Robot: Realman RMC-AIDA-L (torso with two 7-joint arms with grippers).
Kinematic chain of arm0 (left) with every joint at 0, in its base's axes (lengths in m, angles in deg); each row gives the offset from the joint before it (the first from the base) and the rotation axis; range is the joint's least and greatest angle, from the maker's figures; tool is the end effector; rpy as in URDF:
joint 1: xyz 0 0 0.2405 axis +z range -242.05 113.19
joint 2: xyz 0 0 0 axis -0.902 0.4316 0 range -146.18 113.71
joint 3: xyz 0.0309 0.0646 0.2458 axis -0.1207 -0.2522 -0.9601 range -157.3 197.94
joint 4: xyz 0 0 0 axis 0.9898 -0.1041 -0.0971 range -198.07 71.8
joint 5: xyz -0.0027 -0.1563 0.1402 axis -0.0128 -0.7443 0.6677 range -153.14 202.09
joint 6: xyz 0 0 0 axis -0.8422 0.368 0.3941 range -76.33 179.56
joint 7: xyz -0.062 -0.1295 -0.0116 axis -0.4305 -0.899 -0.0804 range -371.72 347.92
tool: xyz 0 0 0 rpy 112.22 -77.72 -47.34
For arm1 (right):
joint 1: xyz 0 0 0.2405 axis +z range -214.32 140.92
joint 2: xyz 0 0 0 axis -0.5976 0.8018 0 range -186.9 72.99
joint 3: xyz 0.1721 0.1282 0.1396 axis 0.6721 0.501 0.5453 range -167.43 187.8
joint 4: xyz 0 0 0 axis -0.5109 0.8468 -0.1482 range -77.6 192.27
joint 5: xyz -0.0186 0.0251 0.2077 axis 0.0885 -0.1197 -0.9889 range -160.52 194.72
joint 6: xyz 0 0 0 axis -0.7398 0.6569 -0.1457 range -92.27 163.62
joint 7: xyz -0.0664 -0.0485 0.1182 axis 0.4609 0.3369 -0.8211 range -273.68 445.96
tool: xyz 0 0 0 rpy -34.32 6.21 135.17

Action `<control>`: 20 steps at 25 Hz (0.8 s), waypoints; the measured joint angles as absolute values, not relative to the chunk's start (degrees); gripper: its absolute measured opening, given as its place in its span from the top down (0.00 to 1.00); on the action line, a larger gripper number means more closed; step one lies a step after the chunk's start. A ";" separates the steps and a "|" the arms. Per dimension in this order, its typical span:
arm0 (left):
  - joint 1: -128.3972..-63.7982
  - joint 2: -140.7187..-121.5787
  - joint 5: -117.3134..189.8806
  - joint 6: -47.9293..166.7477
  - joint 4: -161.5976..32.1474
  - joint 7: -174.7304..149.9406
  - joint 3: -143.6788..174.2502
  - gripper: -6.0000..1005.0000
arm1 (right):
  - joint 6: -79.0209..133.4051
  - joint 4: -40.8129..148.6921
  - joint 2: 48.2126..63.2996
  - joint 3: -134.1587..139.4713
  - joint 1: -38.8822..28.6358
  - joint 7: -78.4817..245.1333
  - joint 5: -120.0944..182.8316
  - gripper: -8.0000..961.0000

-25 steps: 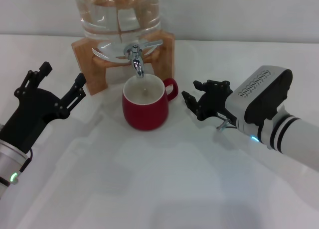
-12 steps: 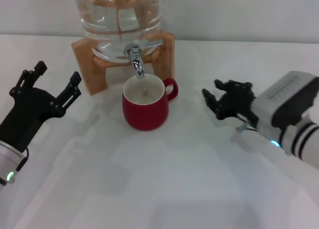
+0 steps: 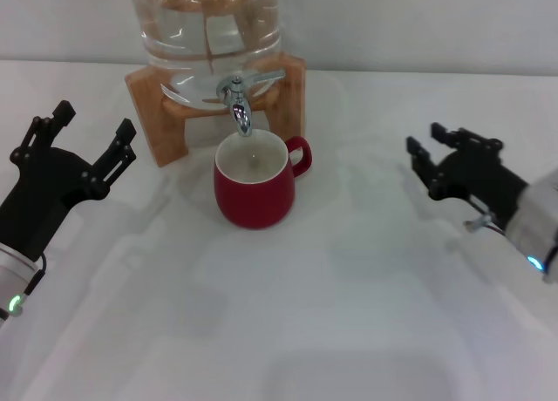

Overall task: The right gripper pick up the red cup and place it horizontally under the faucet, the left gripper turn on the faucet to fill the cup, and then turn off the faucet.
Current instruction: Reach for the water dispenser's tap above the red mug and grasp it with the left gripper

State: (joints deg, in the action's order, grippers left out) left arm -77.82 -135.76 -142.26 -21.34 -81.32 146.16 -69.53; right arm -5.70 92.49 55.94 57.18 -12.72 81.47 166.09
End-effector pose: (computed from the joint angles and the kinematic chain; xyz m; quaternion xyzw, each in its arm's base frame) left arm -0.3215 0.2884 -0.0102 -0.7464 -0.1850 -0.3588 0.5290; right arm 0.2592 0.3518 -0.0660 -0.8307 0.1798 0.2492 0.4642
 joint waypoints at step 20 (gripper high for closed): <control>-77.35 -135.94 -141.85 -21.95 -81.21 146.22 -70.03 0.13 | -24.19 81.73 58.01 53.39 -18.12 78.03 166.00 0.60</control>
State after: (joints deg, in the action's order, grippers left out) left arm -77.35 -135.94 -141.85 -21.95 -81.21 146.22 -70.03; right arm -24.19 81.73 58.01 53.39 -18.12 78.03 166.00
